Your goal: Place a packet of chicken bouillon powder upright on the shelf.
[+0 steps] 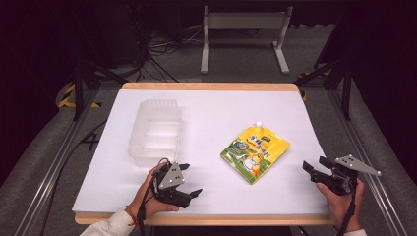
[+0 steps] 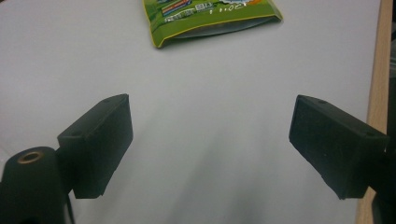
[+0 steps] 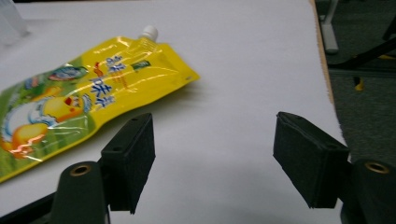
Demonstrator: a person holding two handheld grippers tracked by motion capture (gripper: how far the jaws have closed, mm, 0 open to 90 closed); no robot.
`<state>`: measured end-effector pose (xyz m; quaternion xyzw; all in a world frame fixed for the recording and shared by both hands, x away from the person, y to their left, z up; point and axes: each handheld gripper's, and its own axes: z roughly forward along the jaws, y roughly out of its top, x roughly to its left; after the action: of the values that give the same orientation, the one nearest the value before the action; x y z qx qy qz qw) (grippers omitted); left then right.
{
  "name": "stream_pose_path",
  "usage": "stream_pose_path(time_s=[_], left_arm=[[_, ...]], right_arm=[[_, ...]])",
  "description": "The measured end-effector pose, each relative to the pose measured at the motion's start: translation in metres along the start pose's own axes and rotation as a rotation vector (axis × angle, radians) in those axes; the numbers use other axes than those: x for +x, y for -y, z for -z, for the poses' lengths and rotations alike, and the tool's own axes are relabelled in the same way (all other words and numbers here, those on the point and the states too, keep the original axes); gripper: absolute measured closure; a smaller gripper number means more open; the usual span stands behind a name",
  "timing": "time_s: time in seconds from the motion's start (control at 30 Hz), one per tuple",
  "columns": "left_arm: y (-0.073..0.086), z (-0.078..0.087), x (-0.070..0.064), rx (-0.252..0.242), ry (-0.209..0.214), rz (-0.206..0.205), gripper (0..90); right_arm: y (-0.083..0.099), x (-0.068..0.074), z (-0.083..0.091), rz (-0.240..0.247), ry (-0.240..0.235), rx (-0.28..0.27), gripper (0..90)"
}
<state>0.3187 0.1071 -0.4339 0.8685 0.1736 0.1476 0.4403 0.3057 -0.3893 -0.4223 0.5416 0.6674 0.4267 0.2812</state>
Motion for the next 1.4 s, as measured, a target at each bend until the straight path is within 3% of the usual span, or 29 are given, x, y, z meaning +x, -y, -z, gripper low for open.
stream_pose_path(time_s=[0.27, 0.6, 0.9, 1.0, 1.07, 1.27, 1.4], left_arm=[[0.005, 0.001, -0.002, 0.012, -0.003, -0.009, 13.2], [0.002, -0.002, -0.003, 0.016, 0.001, -0.016, 14.8], [0.003, -0.001, -0.003, 0.02, 0.003, -0.019, 14.1], [0.003, -0.001, -0.003, 0.021, 0.002, -0.018, 14.0], [0.003, -0.001, -0.003, 0.024, 0.0, -0.025, 13.9], [0.004, 0.0, -0.004, 0.024, -0.005, -0.024, 13.7], [0.005, 0.002, -0.005, 0.026, -0.006, -0.022, 13.8]], right_arm=[[0.001, -0.001, -0.002, 0.006, -0.009, 0.013, 29.8], [-0.002, 0.006, -0.016, 0.04, -0.105, 0.067, 27.1], [-0.011, 0.022, -0.038, 0.009, -0.22, 0.114, 25.2], [-0.013, 0.025, -0.043, 0.015, -0.224, 0.128, 24.7], [-0.014, 0.028, -0.049, 0.006, -0.253, 0.147, 23.9], [-0.017, 0.03, -0.064, -0.05, -0.297, 0.182, 22.7], [-0.019, 0.037, -0.075, -0.062, -0.328, 0.215, 21.8]])
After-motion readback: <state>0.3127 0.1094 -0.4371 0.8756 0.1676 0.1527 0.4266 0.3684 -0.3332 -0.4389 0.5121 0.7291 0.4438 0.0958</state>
